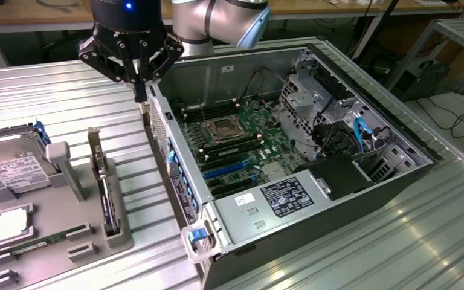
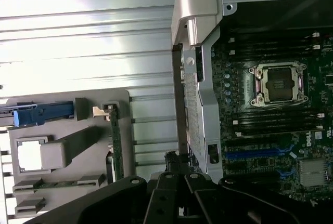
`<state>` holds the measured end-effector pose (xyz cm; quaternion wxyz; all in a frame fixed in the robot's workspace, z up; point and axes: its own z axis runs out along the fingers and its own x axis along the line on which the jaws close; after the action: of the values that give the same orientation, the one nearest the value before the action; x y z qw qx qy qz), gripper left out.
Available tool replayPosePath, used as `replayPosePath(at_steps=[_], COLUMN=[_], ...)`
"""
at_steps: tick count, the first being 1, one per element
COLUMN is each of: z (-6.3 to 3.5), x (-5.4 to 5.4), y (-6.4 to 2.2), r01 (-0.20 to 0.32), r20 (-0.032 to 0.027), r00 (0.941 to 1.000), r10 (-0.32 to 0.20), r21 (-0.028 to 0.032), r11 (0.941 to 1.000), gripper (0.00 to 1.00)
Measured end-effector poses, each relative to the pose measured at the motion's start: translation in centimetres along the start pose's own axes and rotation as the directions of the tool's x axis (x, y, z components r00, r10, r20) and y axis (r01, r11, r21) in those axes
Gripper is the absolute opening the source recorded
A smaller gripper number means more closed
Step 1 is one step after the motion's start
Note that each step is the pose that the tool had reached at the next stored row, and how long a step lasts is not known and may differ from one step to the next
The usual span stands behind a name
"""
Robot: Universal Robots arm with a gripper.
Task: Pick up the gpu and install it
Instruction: 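Reach for the gpu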
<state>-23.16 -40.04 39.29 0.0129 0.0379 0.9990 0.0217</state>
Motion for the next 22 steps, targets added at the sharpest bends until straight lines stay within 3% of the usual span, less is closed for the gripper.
replayPosePath(at_steps=[22], z=[-0.05], x=[2.3], y=[-0.24], r01=[0.0], r20=[0.0], r00=[1.0], r10=[0.0], r21=[-0.0001], r11=[1.0], gripper=[0.11])
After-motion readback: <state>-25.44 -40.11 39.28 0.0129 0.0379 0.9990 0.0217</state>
